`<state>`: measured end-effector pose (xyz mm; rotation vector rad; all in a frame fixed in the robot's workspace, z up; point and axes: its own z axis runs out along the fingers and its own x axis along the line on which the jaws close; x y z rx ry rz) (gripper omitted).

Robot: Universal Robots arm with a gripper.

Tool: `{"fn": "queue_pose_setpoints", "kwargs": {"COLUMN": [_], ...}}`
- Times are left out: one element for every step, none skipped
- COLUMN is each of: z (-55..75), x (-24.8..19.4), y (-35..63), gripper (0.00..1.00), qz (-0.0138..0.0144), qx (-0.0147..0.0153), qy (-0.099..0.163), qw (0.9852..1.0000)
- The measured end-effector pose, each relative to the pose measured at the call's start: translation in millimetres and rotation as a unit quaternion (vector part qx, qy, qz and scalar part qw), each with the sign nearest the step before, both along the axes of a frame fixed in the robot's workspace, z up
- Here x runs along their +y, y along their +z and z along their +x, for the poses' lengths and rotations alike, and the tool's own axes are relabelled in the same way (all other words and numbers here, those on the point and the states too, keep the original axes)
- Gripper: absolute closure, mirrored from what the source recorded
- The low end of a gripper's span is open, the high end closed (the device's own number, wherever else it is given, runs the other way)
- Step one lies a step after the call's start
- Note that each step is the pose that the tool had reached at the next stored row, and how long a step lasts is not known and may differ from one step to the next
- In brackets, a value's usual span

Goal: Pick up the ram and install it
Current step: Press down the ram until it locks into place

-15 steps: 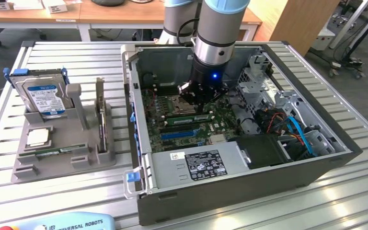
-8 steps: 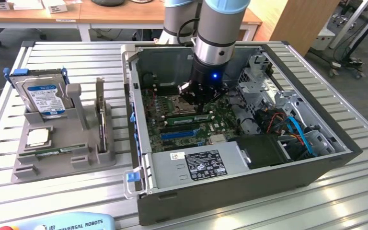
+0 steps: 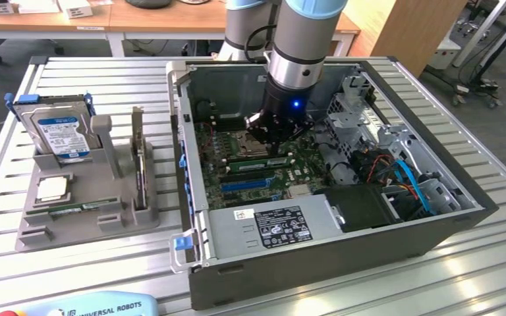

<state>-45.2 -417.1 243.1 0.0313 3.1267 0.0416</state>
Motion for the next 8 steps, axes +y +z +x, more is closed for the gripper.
{"fn": "queue_pose_setpoints", "kwargs": {"z": [0.0, 0.0, 0.0, 0.0, -0.1, -0.4, -0.9, -1.4], "x": [0.0, 0.0, 0.0, 0.0, 0.0, 0.0, 0.1, 0.1], "y": [0.0, 0.0, 0.0, 0.0, 0.0, -0.1, -0.1, -0.1], "gripper": [0.9, 0.9, 0.9, 0.9, 0.9, 0.9, 0.9, 0.9], "qz": [0.0, 0.0, 0.0, 0.0, 0.0, 0.0001, 0.0001, 0.0001], "qx": [0.0, 0.0, 0.0, 0.0, 0.0, 0.0, -0.0001, 0.0], "qy": [0.0, 0.0, 0.0, 0.0, 0.0, 0.0, 0.0, 0.0], "qw": [1.0, 1.0, 1.0, 1.0, 1.0, 1.0, 1.0, 1.0]}}
